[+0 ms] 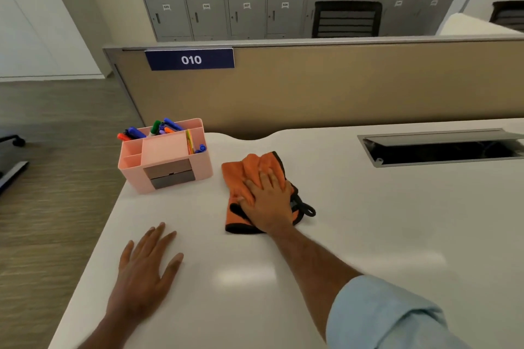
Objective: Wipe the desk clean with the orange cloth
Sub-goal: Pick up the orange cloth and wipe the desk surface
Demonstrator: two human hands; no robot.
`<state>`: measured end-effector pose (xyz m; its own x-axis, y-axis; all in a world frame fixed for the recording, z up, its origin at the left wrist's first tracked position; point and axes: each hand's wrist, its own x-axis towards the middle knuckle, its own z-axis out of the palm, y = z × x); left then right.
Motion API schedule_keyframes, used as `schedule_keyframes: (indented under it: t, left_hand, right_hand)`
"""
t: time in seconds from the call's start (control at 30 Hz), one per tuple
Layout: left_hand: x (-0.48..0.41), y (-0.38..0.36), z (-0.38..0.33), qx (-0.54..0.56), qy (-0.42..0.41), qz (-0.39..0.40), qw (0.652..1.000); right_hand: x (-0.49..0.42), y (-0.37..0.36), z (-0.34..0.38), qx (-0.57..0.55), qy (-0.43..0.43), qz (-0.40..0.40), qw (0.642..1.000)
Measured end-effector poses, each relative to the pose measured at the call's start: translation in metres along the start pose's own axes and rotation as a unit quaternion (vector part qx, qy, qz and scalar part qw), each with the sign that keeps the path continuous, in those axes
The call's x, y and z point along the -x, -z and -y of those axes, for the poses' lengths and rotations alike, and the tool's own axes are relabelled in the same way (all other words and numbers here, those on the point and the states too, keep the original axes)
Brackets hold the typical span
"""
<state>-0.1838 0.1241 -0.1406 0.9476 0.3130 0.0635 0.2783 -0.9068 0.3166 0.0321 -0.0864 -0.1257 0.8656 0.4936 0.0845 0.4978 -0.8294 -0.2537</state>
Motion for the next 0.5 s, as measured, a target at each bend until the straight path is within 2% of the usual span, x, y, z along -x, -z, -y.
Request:
schedule_keyframes:
  t: [0.1, 0.2, 0.33, 0.5]
  left_hand:
    - [0.001, 0.002, 0.000, -0.004, 0.002, 0.010, 1.000]
    - [0.002, 0.006, -0.004, 0.002, 0.001, 0.023, 1.000]
    - [0.004, 0.009, -0.006, 0.007, 0.003, 0.023, 1.000]
    - [0.007, 0.009, -0.006, 0.024, -0.005, 0.020, 0.999]
  right_hand:
    - [0.024, 0.010, -0.023, -0.012, -0.009, -0.007, 1.000]
    - [0.055, 0.025, -0.070, 0.025, -0.049, -0.011, 0.998]
    - [0.108, 0.046, -0.137, 0.052, -0.131, -0.047, 0.989]
    - [0.173, 0.058, -0.198, 0.082, -0.254, -0.095, 0.959]
